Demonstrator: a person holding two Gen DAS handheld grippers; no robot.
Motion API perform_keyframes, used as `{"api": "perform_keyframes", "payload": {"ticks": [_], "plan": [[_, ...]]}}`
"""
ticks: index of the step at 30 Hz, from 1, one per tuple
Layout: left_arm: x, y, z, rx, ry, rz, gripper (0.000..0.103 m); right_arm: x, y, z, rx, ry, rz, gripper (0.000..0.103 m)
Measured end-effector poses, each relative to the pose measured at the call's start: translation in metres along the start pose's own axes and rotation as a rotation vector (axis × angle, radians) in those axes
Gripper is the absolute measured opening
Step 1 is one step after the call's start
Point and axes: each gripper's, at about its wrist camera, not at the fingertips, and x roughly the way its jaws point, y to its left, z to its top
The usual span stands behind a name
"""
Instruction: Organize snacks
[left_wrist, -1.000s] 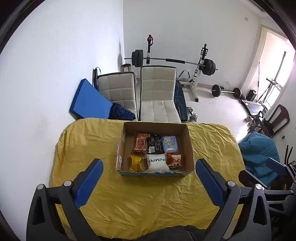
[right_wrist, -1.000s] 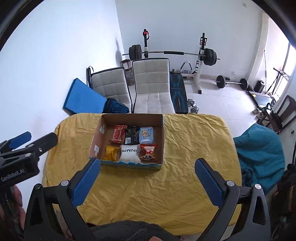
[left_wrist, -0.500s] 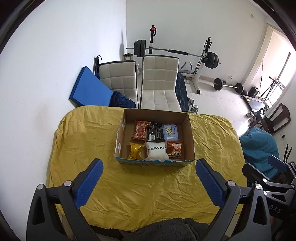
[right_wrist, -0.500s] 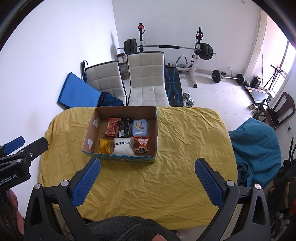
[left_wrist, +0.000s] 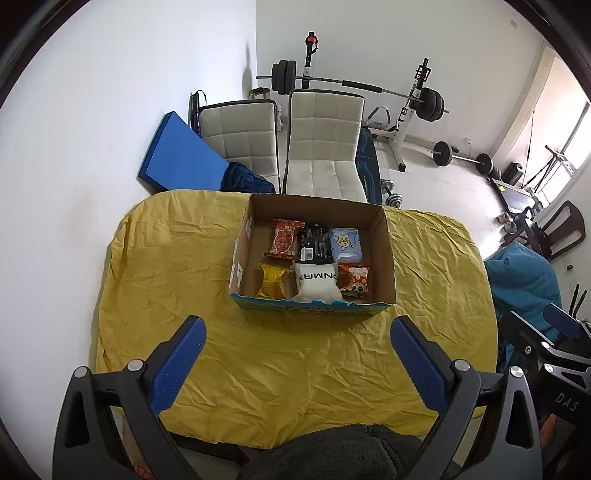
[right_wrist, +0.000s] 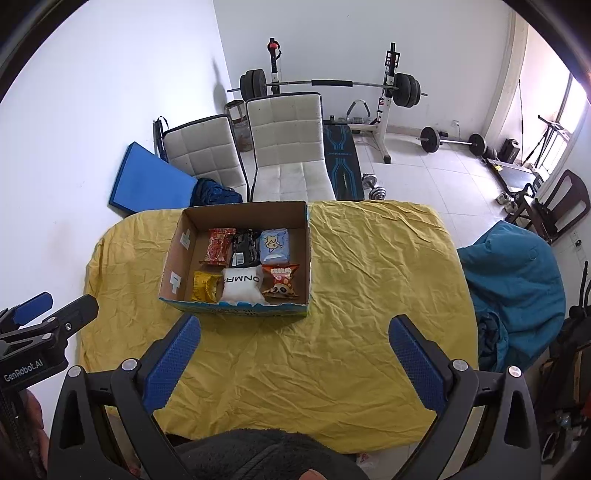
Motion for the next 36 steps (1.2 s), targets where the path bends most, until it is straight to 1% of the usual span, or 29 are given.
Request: {"api": "perform_keyframes", "payload": {"ticks": [14, 21, 36], "plan": [[0.000, -0.002, 0.003, 0.013, -0.010, -0.006, 0.102, 0.001, -0.006, -0.001, 0.031, -0.004, -0.021, 0.103], [-0.001, -0.002, 0.003, 0.021, -0.009, -0.015, 0.102, -0.005, -0.009, -0.002, 0.060, -0.026, -0.041, 0.103], [0.000, -0.005, 0.003, 0.025, -0.020, -0.026, 0.102, -0.008, -0.011, 0.000, 0.072, -0.035, -0.052, 0.103]]}}
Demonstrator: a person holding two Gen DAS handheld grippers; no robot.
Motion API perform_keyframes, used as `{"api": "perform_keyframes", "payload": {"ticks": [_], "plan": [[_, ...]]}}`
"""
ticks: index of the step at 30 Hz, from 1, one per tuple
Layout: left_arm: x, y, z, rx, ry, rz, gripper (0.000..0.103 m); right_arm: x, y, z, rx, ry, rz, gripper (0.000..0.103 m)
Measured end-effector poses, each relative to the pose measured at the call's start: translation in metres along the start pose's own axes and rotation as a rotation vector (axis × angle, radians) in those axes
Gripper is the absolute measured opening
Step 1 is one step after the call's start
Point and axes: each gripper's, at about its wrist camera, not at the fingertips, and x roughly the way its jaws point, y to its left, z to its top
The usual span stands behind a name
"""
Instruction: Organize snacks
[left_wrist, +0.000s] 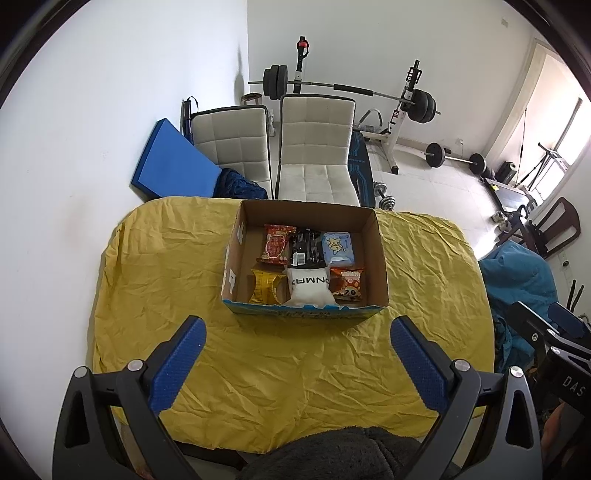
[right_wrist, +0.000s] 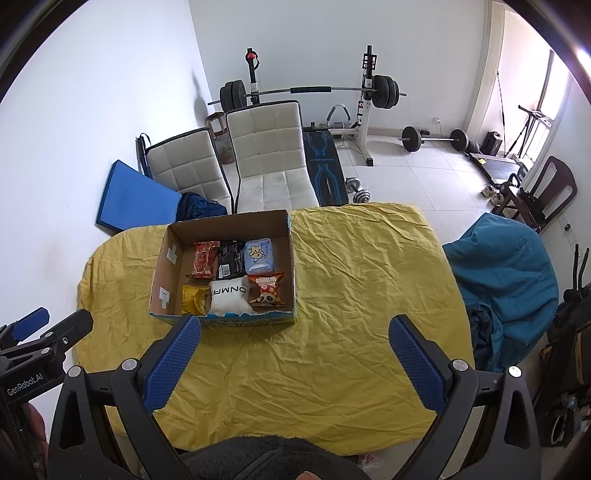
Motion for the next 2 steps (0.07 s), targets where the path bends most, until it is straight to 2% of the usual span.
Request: {"api": "perform_keyframes", "payload": {"ticks": [2], "plan": [[-0.0002, -0.0004, 0.0003, 0.001, -0.001, 0.001, 0.102, -0.0002, -0.0001, -0.0001, 0.001, -0.002, -0.001, 0.103]]}}
